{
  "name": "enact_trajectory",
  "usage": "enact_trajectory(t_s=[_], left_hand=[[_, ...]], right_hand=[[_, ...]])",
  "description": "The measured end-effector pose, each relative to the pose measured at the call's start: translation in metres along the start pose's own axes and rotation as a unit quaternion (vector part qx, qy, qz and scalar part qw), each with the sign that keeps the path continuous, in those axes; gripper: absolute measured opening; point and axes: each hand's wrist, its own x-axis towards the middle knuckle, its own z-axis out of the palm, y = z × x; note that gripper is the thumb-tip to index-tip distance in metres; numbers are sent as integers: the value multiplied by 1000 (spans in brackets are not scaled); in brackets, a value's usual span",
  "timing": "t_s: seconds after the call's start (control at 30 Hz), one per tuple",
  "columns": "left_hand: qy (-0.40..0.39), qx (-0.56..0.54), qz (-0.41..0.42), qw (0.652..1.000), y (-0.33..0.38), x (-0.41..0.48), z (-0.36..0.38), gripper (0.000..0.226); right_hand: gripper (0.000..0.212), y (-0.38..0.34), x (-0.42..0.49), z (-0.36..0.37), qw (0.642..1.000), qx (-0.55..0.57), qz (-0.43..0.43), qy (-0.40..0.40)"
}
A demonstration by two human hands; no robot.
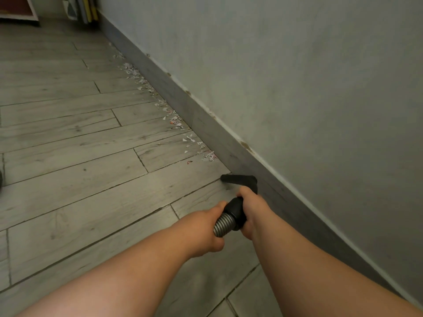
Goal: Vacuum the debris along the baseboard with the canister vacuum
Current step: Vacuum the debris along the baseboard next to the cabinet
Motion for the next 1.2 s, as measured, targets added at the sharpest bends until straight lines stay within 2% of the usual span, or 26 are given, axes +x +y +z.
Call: enact_trajectory(t_s=[0.17, 0.3, 0.6, 0.9, 1.2], left_hand=[[12, 43, 16, 999, 16, -24, -13, 84], [21, 30, 42, 998, 35, -49, -18, 86], [26, 120, 124, 985, 95, -95, 13, 83], [35, 158, 159, 974, 118, -90, 27, 81], [37, 160, 137, 977, 95, -72, 19, 82]], right_hand=[[52, -5, -38, -11, 998, 40, -43, 6], [53, -9, -73, -26, 994, 66, -83, 24], [57, 17, -130, -98, 980, 153, -109, 70], [53, 22, -124, -125, 969, 209, -105, 75], [56, 19, -107, -103, 972, 200, -103, 68]])
